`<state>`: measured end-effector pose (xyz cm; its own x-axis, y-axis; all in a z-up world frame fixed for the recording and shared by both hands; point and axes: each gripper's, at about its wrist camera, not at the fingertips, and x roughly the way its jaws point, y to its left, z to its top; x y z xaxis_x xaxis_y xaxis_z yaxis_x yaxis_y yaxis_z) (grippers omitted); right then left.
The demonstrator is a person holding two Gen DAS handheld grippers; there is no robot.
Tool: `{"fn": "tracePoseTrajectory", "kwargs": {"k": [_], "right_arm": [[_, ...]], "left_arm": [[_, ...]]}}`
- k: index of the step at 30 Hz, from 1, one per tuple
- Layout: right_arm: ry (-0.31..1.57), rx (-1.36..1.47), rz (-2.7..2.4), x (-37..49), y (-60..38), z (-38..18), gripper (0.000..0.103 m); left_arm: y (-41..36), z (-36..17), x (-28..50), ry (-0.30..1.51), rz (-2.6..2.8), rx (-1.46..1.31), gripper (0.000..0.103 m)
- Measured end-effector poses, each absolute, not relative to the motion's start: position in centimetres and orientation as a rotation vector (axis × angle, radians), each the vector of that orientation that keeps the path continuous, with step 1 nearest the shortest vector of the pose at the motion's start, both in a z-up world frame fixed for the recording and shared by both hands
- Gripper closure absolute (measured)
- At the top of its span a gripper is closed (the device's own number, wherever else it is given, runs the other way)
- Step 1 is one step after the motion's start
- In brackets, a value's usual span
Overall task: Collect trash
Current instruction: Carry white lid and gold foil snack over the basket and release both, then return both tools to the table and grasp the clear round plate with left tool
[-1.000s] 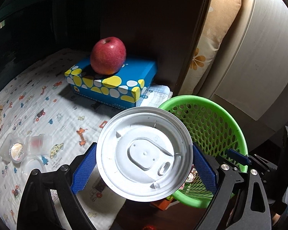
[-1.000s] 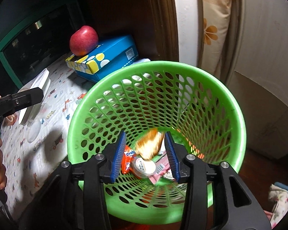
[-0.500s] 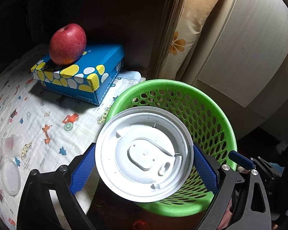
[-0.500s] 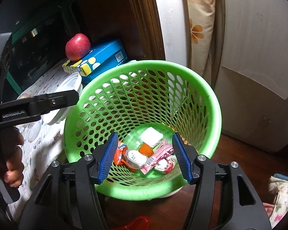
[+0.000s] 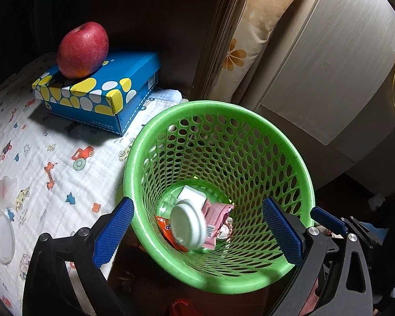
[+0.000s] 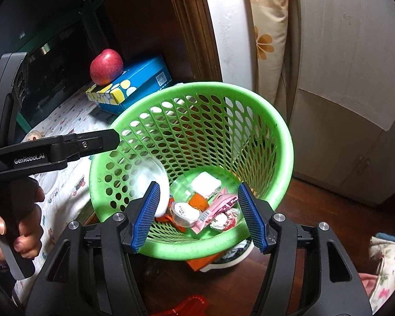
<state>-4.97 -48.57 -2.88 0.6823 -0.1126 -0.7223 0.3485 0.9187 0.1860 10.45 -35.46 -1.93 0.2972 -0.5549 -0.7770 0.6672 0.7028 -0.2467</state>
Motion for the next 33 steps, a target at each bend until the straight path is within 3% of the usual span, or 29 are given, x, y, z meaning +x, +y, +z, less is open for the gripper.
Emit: {"fn": "tracePoseTrajectory", "kwargs": {"k": [15, 26, 33], "right_arm": [[0.770, 0.273, -0.165, -2.3, -44.3, -1.7, 0.032], [0.782, 0.225, -0.050, 1.2, -39.0, -1.4, 0.028], [0.805, 0.201, 0.007, 3.1, -36.0, -1.8, 0.027]], "left_arm": [[-22.5, -1.7, 13.0, 0.901, -0.492, 0.094, 0.008], [-11.6, -5.9, 17.1, 0.962, -0.284, 0.046, 0.008], [-9.2, -8.6, 19.1, 1.002, -0.269, 0.053, 0.008]]}}
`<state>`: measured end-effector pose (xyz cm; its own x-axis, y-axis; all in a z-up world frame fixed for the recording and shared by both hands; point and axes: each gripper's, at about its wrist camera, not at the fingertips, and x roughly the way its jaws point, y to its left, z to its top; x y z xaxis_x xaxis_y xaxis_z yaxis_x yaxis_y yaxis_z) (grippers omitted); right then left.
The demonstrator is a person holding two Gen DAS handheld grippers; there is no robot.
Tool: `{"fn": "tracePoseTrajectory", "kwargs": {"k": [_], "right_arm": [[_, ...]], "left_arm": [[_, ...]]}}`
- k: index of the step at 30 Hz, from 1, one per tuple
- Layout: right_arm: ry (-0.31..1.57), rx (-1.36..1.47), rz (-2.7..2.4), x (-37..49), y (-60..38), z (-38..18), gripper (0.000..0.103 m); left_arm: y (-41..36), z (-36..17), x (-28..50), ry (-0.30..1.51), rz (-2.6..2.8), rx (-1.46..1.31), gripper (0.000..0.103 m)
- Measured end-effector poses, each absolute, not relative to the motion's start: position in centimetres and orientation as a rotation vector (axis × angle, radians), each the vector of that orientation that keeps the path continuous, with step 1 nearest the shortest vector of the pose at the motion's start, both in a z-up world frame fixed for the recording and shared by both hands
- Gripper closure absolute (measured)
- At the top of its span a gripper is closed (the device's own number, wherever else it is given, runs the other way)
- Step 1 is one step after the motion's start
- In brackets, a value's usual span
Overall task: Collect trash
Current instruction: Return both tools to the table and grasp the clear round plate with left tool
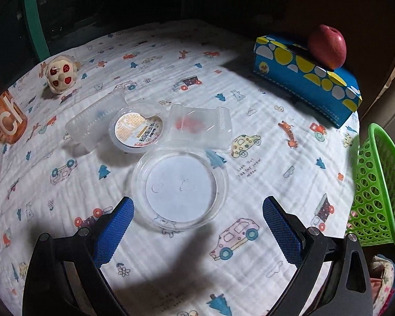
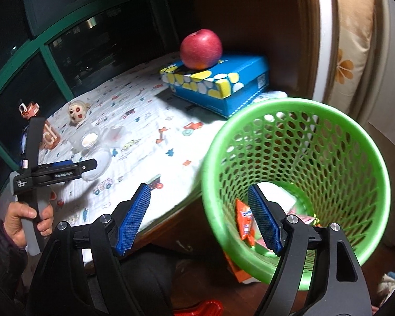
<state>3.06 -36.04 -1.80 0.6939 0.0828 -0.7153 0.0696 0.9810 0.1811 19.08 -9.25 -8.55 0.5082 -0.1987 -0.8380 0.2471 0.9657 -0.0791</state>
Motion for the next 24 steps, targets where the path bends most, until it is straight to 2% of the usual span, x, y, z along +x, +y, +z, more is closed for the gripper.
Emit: {"fn": "tracePoseTrajectory", "kwargs": {"k": [24], "right_arm": [[0.844, 0.158, 0.091, 7.3, -31.2, -2.8, 0.026]], "left_arm": [[-8.6, -12.1, 22.6, 1.065, -0.273, 0.033, 0.009]]}}
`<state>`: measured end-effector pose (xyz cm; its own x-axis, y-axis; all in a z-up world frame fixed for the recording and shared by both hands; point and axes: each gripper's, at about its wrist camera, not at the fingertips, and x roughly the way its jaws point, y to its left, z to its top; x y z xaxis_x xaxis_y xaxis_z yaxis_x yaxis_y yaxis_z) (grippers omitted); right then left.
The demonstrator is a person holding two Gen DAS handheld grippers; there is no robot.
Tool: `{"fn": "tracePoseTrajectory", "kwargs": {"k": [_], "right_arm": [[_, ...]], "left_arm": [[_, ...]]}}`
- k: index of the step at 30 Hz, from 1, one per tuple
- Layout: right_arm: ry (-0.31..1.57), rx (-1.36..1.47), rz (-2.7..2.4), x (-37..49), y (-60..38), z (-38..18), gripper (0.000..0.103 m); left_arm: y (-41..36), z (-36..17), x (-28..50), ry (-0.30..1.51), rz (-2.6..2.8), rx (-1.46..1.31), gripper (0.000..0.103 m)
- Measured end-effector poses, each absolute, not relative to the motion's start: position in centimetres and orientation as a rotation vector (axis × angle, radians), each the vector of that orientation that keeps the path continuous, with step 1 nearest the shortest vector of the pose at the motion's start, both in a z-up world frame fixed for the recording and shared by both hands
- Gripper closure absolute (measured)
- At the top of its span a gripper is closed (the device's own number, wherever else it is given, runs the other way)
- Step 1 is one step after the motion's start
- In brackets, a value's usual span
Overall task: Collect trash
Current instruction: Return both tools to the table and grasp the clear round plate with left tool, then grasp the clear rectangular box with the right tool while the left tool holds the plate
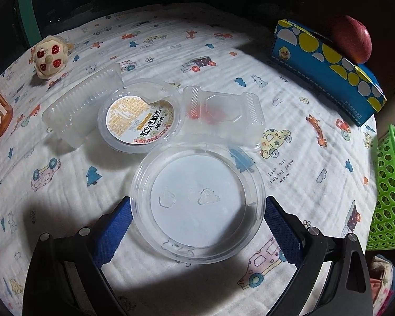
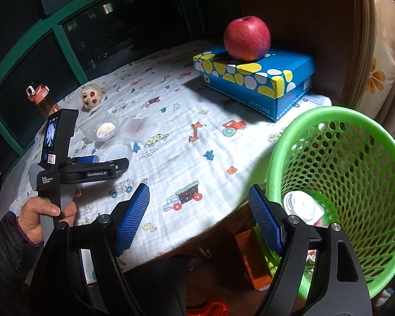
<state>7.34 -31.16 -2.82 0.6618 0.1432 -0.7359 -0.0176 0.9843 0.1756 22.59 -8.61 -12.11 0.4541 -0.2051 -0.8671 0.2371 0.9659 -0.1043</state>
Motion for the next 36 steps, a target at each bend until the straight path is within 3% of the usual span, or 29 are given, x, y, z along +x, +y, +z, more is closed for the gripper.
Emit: {"fn": "tracePoseTrajectory", "kwargs": {"k": [6, 36], "right_arm": [[0.855, 0.142, 0.112, 8.4, -30.4, -3.1, 0.026], [0.947, -0.263, 0.504, 24.4, -18.3, -7.6, 0.026]], "left_arm": [[-8.3, -11.7, 22.2, 1.045, -0.290, 0.032, 0.013], [4.4, -5.3, 16.0, 0.942, -0.150, -0.125, 0.014]]}}
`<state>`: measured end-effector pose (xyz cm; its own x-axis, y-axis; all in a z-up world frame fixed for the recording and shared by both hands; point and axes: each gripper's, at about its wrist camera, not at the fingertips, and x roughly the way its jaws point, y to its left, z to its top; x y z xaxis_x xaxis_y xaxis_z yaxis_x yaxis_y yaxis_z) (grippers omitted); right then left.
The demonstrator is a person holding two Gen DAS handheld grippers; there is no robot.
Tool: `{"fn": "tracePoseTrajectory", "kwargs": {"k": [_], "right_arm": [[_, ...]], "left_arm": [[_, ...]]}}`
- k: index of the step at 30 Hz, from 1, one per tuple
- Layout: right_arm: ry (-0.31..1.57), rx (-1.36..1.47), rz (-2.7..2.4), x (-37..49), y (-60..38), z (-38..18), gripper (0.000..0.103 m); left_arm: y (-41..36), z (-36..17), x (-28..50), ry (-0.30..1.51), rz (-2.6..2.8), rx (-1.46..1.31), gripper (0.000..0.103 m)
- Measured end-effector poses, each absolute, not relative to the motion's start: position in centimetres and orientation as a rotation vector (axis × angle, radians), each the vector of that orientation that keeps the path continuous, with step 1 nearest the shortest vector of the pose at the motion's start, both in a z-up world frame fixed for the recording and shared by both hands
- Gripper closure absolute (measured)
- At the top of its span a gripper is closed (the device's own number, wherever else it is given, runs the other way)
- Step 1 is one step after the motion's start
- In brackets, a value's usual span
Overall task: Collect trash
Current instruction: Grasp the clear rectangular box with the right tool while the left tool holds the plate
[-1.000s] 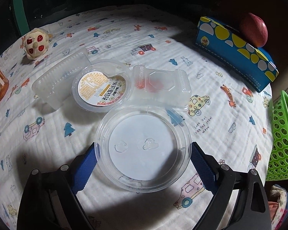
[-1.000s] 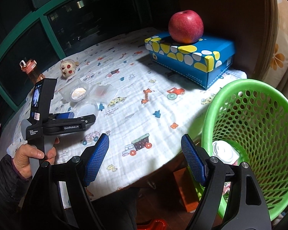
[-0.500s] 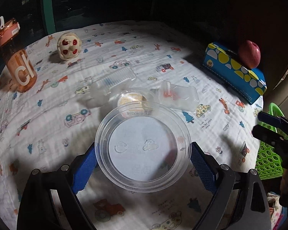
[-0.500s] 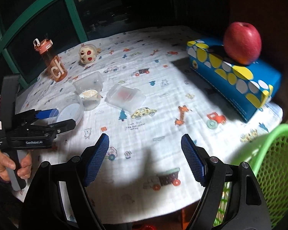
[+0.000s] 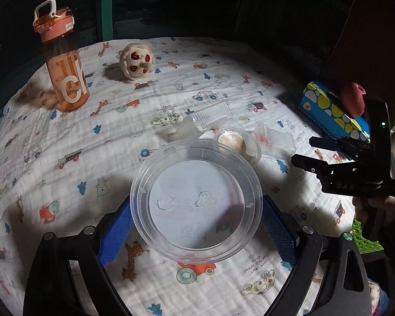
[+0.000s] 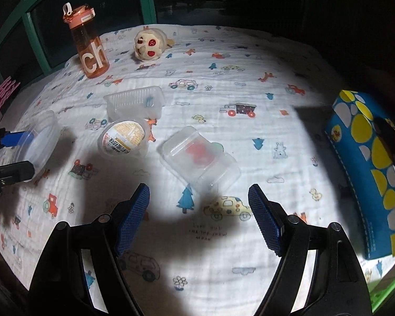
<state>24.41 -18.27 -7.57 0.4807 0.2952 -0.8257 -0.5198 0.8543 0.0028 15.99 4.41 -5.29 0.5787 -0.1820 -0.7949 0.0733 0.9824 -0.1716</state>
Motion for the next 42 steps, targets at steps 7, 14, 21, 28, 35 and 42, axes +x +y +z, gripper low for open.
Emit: {"fn": "tracePoseTrajectory", "kwargs": {"k": [7, 14, 21, 28, 35, 42], "right_arm": [[0.956, -0.358, 0.554, 26.6, -16.5, -9.2, 0.026], [0.971, -0.433, 0.585, 28.3, -15.1, -10.7, 0.026], [0.989, -0.414, 0.614, 29.3, -14.6, -11.4, 0.025], [0.992, -0.409, 0.634, 28.3, -14.3, -11.1, 0.039], [0.993, -0.357, 0.602, 25.9, -14.7, -10.4, 0.043], [1.000, -0.212, 0.527, 22.4, -16.9, -8.8, 0.048]], "left_arm": [[5.7, -5.6, 16.1, 0.948, -0.125, -0.164, 0.014], [6.6, -5.7, 16.3, 0.950, -0.111, -0.176, 0.014], [7.2, -5.8, 16.2, 0.955, -0.093, -0.188, 0.014], [7.6, -6.0, 16.1, 0.961, -0.085, -0.199, 0.014], [7.1, -5.5, 15.8, 0.952, -0.092, -0.198, 0.014], [5.4, -4.8, 15.3, 0.936, -0.127, -0.191, 0.014]]}}
